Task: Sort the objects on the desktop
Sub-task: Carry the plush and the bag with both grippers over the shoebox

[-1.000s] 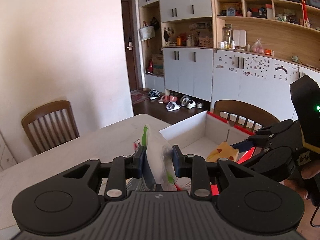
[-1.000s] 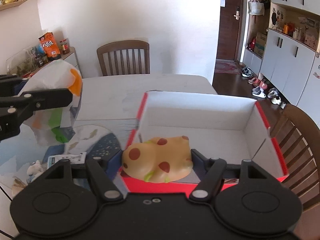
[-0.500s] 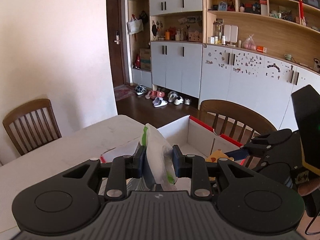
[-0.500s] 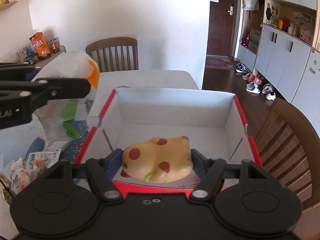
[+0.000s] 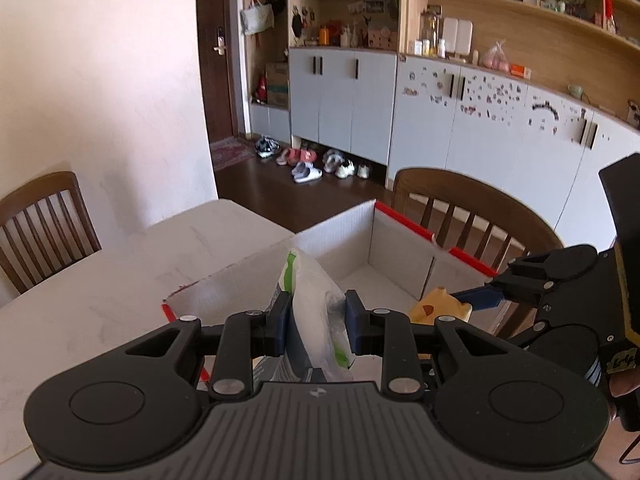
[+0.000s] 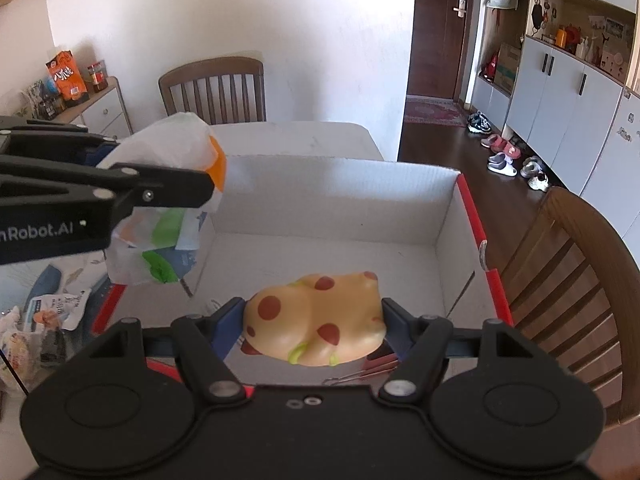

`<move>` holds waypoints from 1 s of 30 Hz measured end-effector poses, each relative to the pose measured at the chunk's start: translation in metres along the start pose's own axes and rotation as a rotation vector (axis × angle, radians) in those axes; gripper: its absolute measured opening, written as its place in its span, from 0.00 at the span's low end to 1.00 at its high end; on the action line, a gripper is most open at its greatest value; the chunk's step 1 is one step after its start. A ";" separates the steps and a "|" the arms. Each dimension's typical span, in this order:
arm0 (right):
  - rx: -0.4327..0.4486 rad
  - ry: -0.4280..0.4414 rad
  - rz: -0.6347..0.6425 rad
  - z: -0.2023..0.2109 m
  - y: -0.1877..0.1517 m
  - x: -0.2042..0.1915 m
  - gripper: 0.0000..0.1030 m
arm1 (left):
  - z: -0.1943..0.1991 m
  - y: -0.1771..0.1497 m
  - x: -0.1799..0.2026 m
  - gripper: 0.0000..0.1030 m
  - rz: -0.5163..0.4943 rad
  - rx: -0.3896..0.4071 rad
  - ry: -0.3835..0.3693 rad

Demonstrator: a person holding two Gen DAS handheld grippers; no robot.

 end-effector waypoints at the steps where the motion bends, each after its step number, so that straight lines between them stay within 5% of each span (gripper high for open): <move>1: -0.006 0.003 0.000 -0.003 0.000 0.001 0.70 | -0.005 -0.001 0.001 0.25 -0.007 -0.009 0.002; 21: -0.078 -0.024 0.039 -0.051 0.000 0.023 0.70 | -0.065 -0.016 0.002 0.25 -0.082 -0.139 0.041; 30: -0.096 -0.039 0.070 -0.063 0.004 0.029 0.70 | -0.082 -0.023 -0.011 0.26 -0.023 -0.209 0.055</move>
Point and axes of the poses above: each gripper's, at about its wrist camera, not at the fingertips, and z roughly against the way its jaws point, x to its right, y to its top, the point moved 6 cm from there along -z, roughly the way its jaws point, and after that the axes turned 14 degrees about z, right-handed, at the moved point
